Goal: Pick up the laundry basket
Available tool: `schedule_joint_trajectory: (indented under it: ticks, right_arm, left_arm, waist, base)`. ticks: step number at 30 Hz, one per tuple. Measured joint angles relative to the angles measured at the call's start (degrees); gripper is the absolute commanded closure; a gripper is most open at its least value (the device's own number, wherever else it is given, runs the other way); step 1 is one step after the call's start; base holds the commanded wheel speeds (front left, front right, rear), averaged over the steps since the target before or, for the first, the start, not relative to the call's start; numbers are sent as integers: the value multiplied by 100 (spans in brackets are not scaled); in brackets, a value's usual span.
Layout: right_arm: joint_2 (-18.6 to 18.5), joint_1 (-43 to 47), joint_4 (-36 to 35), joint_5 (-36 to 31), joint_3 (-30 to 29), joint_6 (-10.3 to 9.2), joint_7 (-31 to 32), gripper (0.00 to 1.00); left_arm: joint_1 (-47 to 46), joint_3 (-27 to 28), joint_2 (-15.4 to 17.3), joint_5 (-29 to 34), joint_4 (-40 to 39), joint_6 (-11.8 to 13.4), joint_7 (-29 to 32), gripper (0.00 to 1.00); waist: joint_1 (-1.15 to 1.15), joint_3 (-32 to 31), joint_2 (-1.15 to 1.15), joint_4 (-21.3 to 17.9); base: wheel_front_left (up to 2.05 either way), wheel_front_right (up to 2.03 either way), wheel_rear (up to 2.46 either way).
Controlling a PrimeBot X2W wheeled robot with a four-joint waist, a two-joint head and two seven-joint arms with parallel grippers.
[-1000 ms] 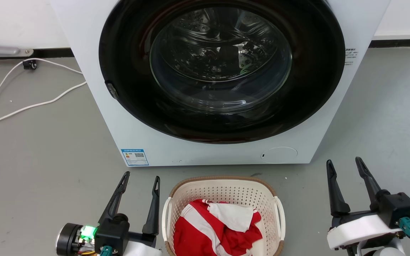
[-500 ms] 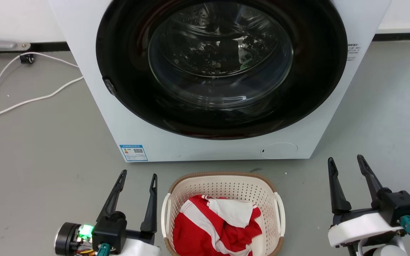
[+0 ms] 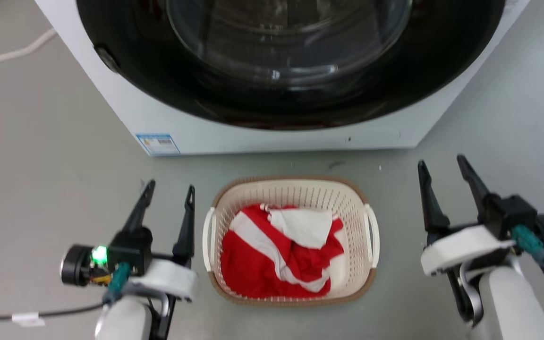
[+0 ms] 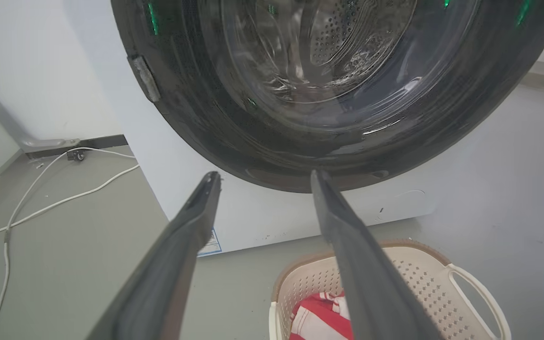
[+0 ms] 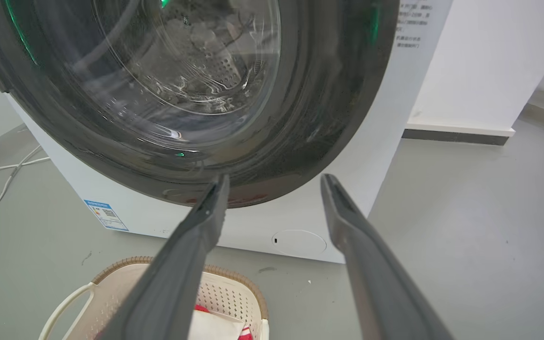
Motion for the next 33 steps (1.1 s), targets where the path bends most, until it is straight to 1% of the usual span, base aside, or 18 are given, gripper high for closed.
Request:
schedule_joint_trajectory:
  ticks: [7,12,14,15,17,20,22,27,30,33]
  right_arm:
    - [-2,-912,656,-101,-74,0,154,0]
    - [2,-1508,1222,-218,-155,1,360,0]
    - [-3,-1747,1428,-660,-192,0,419,0]
    - [1,-1866,1555,-704,-218,1,482,0]
    - [1,-2062,1860,-406,-244,1,626,0]
    - [-1,-2379,2347,-303,-164,1,922,0]
    - [3,-2604,2684,32,-108,1,1125,0]
    - [3,-2961,3427,293,62,1,1448,0]
    - [0,-3167,3863,564,254,0,1748,0]
    - [5,-3400,4183,611,417,1,1974,0]
  left_arm:
    - [-1104,131,94,-62,984,-243,0,0]
    - [-1933,34,146,-67,1893,-392,0,0]
    - [-2234,16,178,-67,2284,-432,0,0]
    - [-2381,8,201,-62,2515,-432,0,0]
    - [-2633,-66,252,-5,2888,-443,0,0]
    - [-3005,-223,285,16,3444,-494,1,0]
    - [-3248,-316,312,10,3831,-520,0,0]
    - [-3759,-613,274,-129,4786,-563,53,0]
    - [-4020,-948,215,-342,5180,-567,179,0]
    - [-4207,-1288,178,-648,5509,-567,519,0]
  waist:
    - [0,975,0,-35]
    - [1,1648,0,-17]
    - [1,1894,0,-4]
    - [1,2009,0,3]
    - [1,2217,0,15]
    - [1,2501,0,18]
    - [1,2669,0,12]
    - [1,2938,0,10]
    - [0,3001,0,16]
    - [0,3062,0,15]
  base:
    - [0,0,0]
    - [0,0,0]
    - [0,0,0]
    - [0,0,0]
    - [0,0,0]
    - [0,0,0]
    - [0,0,0]
    - [0,0,0]
    - [0,0,0]
    - [0,0,0]
